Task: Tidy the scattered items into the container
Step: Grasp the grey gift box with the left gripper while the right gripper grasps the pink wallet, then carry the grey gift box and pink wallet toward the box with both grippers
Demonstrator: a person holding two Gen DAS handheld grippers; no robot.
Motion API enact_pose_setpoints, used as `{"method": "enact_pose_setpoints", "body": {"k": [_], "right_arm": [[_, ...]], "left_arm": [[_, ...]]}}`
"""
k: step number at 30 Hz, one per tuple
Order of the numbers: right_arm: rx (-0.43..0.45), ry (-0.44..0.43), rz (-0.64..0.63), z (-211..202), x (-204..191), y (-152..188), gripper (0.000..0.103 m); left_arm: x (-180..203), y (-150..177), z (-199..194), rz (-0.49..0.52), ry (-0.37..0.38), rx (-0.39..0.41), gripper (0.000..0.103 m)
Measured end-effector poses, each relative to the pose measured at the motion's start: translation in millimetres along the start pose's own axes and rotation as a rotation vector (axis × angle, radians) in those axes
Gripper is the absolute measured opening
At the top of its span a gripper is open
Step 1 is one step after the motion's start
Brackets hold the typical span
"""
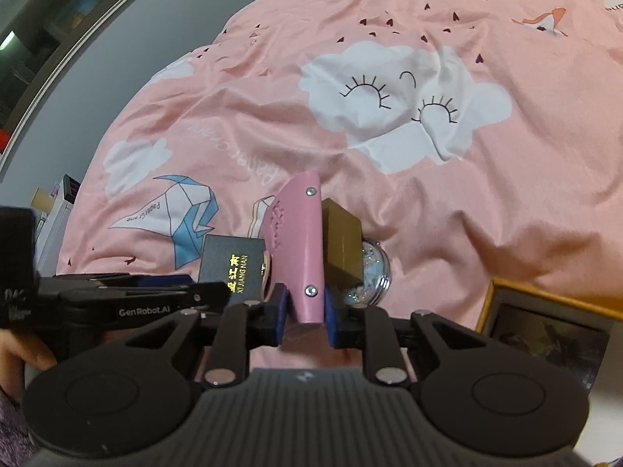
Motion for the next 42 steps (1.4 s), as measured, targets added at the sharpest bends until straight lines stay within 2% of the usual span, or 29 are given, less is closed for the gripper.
{"method": "enact_pose_setpoints", "body": {"k": [6,8,9,13,16,21,26,29,33,42], "right_arm": [[0.015,0.012,-0.002,-4,1,5,0.022],[0.015,0.01,0.006,-3,1,6,0.022],[0.017,0.008,0.008,-3,1,7,0.022],[0.024,0.0,0.001,-12,-1,9,0.022],[0.022,-0.017,0.013,-22,1,13,0.021],[0.021,-0.033,0.051,-33,6,24,0.021],[0.032,-0.075,0.107,-45,8,28,0.019],[0.042,-0.072,0.113,-53,8,30,0.018],[0.052,-0.111,0.155,-67,8,36,0.018],[0.159,-0.124,0.232,-130,25,39,0.018]], "left_arm": [[0,1,27,-0.059,0.073,-0.065,0.078],[3,-1,32,-0.066,0.08,-0.065,0.077],[4,-1,32,-0.068,0.079,-0.062,0.074],[7,-2,12,-0.075,0.087,-0.011,0.055],[8,0,0,-0.084,0.092,0.019,0.048],[16,4,-16,-0.08,0.099,0.068,0.041],[25,6,-41,-0.069,0.137,0.125,0.039],[31,9,-56,-0.066,0.161,0.152,0.039],[43,14,-74,-0.062,0.215,0.18,0.039],[83,22,-112,0.004,0.344,0.242,0.038]]}}
Point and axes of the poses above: each gripper's, at about its wrist camera, not at the fingertips, and z roughly the way its jaws point, x to its right, y to its underside, the point moved 7 cm from there along z, roughly the way its jaws point, and after that the axes turned 4 degrees about x, right-handed, at the moved point
